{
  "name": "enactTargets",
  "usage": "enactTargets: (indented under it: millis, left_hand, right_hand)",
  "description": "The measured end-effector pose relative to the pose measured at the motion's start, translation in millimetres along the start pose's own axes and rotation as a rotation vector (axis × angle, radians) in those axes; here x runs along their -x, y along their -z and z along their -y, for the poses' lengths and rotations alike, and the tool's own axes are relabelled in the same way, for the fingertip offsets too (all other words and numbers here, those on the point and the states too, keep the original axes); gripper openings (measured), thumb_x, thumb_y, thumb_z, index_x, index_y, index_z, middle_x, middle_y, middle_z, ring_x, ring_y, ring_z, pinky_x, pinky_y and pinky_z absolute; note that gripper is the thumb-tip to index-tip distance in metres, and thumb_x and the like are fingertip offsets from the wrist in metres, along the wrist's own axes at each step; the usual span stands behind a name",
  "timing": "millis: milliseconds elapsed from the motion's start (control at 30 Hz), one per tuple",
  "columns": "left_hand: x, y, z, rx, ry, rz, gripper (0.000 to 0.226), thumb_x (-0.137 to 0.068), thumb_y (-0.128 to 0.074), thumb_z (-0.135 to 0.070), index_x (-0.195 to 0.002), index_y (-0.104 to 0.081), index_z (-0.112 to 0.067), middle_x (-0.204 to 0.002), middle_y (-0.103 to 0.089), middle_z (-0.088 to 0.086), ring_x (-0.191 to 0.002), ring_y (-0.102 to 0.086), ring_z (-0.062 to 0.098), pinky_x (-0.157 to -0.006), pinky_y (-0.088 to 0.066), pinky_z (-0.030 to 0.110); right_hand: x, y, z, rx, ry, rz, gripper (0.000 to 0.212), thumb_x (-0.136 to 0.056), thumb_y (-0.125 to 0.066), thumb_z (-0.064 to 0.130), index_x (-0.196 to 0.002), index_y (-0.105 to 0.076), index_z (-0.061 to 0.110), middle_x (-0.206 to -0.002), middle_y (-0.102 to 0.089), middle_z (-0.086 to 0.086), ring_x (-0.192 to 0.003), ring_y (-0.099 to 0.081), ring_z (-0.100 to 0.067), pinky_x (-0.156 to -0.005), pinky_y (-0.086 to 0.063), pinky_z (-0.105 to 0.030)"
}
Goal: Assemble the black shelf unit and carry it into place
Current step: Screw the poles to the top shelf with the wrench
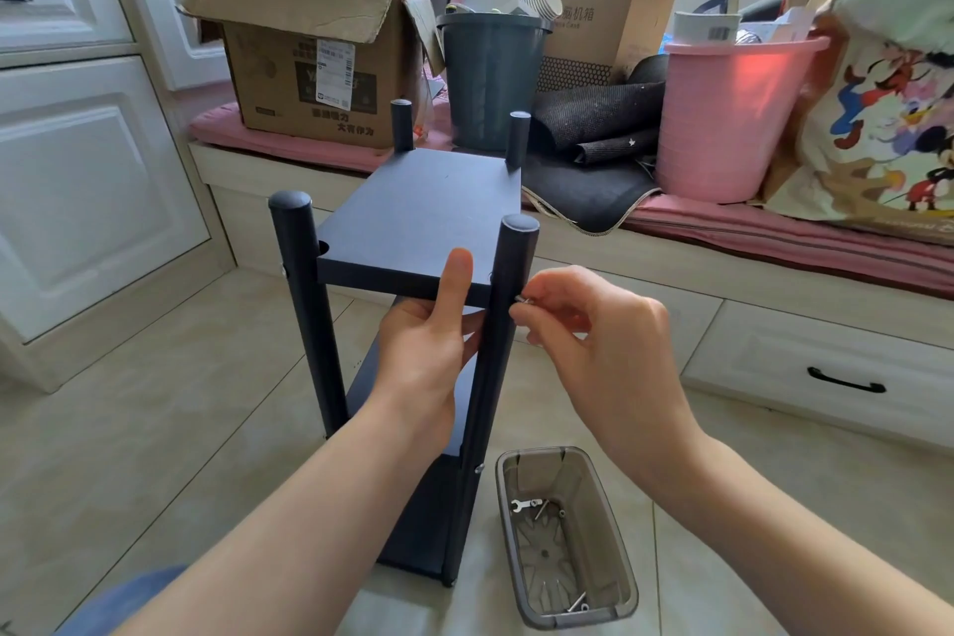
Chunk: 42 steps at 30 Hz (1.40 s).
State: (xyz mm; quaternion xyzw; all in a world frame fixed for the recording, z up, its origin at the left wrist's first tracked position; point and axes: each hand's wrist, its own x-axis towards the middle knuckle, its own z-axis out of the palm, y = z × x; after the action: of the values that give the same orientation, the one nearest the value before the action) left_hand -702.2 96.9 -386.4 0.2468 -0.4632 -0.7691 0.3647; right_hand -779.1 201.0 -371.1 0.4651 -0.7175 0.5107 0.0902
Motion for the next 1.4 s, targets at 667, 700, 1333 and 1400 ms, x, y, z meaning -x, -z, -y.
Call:
enactTargets:
  millis: [667,700,1333,1400]
  left_hand:
    - [-3,17,0,-0.049,-0.014,0.171,0.058,-0.07,-0.072,-0.038,-0.115,-0.071,-0.002,-0.105,-0.077,0.01,-0.099,-0.074,0.02,-0.078,-0.057,0.02]
    - [-3,17,0,-0.054,-0.013,0.167,0.061,-0.068,-0.073,-0.041,-0.116,-0.071,-0.003,-0.106,-0.077,0.009,-0.1,-0.074,0.019,-0.078,-0.057,0.02]
    - [-5,16,-2,-0.062,0.0,0.161,0.061,-0.068,-0.071,-0.044,-0.115,-0.07,-0.006,-0.103,-0.078,0.008,-0.098,-0.075,0.019,-0.074,-0.058,0.019]
    - [-4,16,-2,-0.062,-0.005,0.165,0.059,-0.068,-0.071,-0.043,-0.114,-0.07,-0.006,-0.103,-0.078,0.008,-0.098,-0.074,0.019,-0.074,-0.058,0.02]
  right_hand:
    - [0,3,5,-0.066,-0.095,0.0,0.011,-0.076,-0.083,0.017,-0.082,-0.074,0.019,-0.07,-0.069,0.018,-0.068,-0.066,0.003,-0.066,-0.048,-0.008]
    - [1,4,5,-0.067,-0.094,0.001,0.012,-0.076,-0.083,0.016,-0.083,-0.074,0.02,-0.071,-0.07,0.018,-0.068,-0.066,0.003,-0.067,-0.049,-0.008]
    - [2,4,1,-0.21,-0.168,0.056,0.007,-0.085,-0.074,0.013,-0.085,-0.072,0.02,-0.073,-0.073,0.012,-0.073,-0.071,-0.006,-0.072,-0.057,-0.028]
    - [1,5,-1,-0.231,-0.176,0.055,0.006,-0.085,-0.075,0.015,-0.084,-0.072,0.02,-0.073,-0.073,0.011,-0.072,-0.07,-0.006,-0.07,-0.056,-0.026]
